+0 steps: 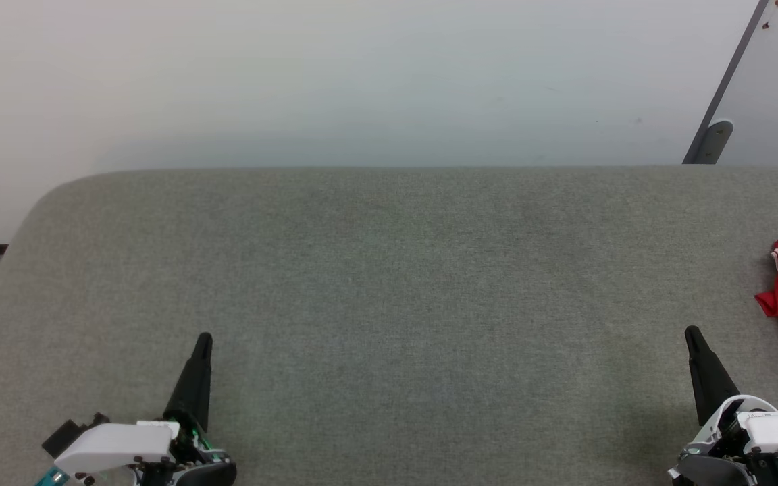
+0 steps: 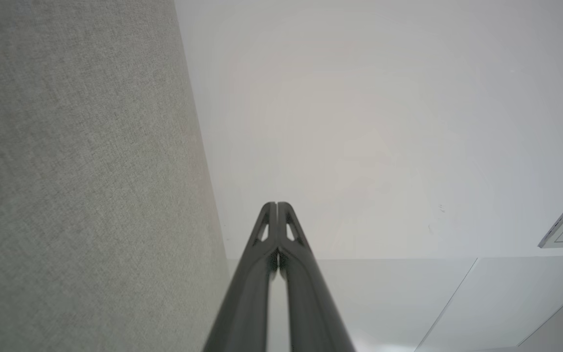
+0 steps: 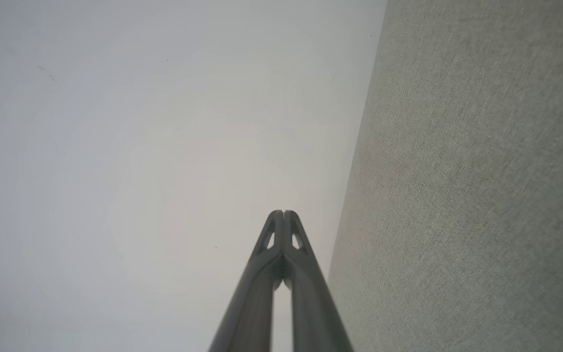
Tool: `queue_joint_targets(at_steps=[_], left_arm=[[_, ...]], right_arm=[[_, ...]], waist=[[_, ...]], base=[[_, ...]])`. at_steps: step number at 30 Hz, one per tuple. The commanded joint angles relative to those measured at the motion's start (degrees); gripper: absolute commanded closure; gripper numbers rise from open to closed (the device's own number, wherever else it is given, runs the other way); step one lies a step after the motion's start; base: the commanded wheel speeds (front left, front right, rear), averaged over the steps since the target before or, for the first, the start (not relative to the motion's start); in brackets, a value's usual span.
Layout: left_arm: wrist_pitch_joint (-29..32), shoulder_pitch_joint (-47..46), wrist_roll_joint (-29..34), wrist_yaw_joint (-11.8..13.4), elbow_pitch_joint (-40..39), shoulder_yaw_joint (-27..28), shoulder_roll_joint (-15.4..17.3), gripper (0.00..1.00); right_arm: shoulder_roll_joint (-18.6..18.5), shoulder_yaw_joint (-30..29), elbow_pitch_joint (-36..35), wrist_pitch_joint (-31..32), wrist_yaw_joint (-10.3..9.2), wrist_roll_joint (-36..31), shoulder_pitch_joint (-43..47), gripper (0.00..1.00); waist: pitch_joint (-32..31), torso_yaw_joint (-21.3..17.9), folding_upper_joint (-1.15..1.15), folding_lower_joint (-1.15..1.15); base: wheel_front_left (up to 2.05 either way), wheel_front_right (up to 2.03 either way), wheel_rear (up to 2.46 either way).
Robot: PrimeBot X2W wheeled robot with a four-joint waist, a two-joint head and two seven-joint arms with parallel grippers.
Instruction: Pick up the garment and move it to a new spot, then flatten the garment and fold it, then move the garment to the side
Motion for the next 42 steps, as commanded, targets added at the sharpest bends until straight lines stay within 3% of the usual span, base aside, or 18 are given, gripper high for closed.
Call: queue_joint_targets(at_steps=[1, 42], left_arm=[[0.2, -0.6, 0.0, -0.2, 0.1, 0.1, 0.0, 1.0], [0.2, -0.6, 0.0, -0.2, 0.1, 0.2, 0.0, 1.0]], right_arm=[[0.2, 0.0, -0.1, 0.1, -0.06, 0.2, -0.1, 1.0], [0.2, 0.0, -0.1, 0.1, -0.06, 0.2, -0.1, 1.0]], waist=[[0.0, 0.0, 0.0, 0.0], [0.0, 0.0, 0.0, 0.0]], base=[[0.0, 0.0, 0.0], [0.0, 0.0, 0.0]])
